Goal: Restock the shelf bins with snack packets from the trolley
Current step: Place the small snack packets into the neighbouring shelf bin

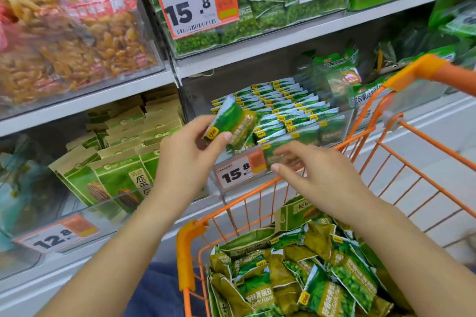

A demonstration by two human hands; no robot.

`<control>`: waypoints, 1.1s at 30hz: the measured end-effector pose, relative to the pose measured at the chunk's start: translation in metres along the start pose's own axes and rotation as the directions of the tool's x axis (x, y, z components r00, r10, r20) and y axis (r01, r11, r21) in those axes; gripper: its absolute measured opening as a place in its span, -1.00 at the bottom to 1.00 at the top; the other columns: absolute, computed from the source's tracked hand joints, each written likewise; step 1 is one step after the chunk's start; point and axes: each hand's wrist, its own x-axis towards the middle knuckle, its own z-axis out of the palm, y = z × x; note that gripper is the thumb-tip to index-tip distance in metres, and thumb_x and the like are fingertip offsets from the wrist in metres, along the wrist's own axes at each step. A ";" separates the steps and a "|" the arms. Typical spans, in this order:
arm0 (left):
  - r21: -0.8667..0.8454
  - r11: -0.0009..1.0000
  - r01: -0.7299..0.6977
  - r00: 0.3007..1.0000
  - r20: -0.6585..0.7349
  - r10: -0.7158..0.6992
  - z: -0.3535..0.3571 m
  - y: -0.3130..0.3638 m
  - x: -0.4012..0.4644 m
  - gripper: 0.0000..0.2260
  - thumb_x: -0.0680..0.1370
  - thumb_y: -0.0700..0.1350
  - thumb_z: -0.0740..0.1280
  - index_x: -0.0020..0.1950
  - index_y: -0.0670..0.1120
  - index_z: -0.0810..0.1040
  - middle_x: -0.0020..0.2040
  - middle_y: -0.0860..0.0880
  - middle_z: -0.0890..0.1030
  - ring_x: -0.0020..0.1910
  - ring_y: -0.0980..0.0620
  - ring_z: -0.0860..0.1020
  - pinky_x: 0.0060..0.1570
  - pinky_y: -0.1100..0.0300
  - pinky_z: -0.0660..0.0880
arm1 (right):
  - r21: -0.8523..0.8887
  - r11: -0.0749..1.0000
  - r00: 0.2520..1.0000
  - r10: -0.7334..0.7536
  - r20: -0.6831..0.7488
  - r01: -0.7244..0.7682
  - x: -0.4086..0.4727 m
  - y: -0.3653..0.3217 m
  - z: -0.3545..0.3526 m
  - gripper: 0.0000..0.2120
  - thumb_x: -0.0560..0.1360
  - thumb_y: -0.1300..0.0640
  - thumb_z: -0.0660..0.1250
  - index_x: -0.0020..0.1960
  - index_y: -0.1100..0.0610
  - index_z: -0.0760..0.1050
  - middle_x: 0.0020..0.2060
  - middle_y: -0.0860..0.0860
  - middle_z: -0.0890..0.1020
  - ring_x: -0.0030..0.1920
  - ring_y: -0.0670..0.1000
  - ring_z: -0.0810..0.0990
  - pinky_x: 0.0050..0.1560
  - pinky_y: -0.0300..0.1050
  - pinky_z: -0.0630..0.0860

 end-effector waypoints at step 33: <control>0.355 0.912 -0.205 0.922 0.384 0.057 0.012 -0.009 -0.069 -0.74 0.53 0.17 0.16 -0.18 0.10 0.56 -0.38 0.21 0.52 -0.33 0.14 0.53 -0.32 0.15 0.47 | -0.203 0.959 0.712 0.001 0.702 0.198 -0.014 -0.004 0.052 -0.66 0.47 -0.16 0.37 0.11 0.05 0.56 -0.13 -0.07 0.63 -0.06 0.00 0.56 -0.10 -0.12 0.50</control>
